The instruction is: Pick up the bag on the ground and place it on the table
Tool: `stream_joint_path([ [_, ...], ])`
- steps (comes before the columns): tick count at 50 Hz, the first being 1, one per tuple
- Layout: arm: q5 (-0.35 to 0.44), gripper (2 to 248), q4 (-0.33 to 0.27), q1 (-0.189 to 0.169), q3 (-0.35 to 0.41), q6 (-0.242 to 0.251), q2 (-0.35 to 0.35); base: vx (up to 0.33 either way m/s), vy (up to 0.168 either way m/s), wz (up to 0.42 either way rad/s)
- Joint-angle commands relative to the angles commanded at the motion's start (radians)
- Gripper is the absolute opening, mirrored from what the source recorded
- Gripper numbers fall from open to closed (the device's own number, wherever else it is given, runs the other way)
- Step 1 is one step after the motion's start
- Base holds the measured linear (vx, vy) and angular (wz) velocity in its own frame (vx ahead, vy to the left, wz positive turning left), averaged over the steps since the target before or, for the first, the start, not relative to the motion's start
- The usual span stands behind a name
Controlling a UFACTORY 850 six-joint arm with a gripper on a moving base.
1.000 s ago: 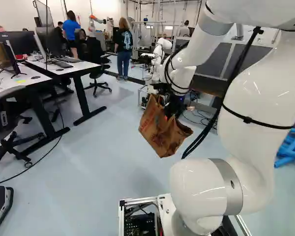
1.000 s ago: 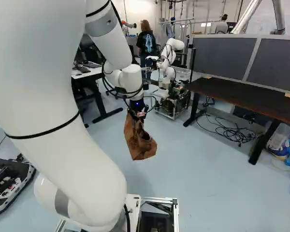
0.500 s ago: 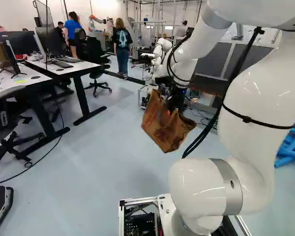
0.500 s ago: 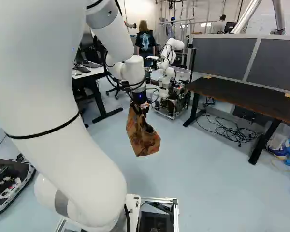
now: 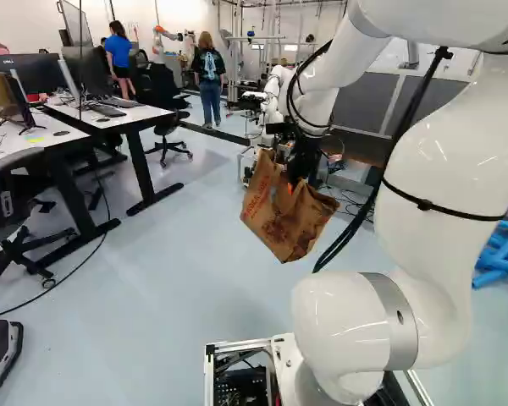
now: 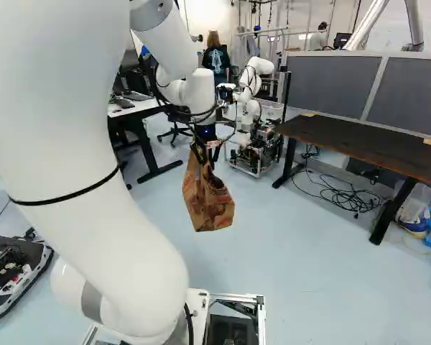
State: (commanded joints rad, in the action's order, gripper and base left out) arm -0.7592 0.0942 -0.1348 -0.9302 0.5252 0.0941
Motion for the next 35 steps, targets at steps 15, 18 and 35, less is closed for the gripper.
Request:
stream_joint_path([
  [15,-0.091,27,0.019,0.004,-0.022,0.0,-0.03,0.0,0.0,0.0],
  [18,-0.099,27,0.023,0.005,-0.03,0.0,-0.033,0.0,0.0,0.0],
  [35,-0.107,27,0.027,0.014,-0.103,0.0,-0.021,0.0,0.0,0.0],
])
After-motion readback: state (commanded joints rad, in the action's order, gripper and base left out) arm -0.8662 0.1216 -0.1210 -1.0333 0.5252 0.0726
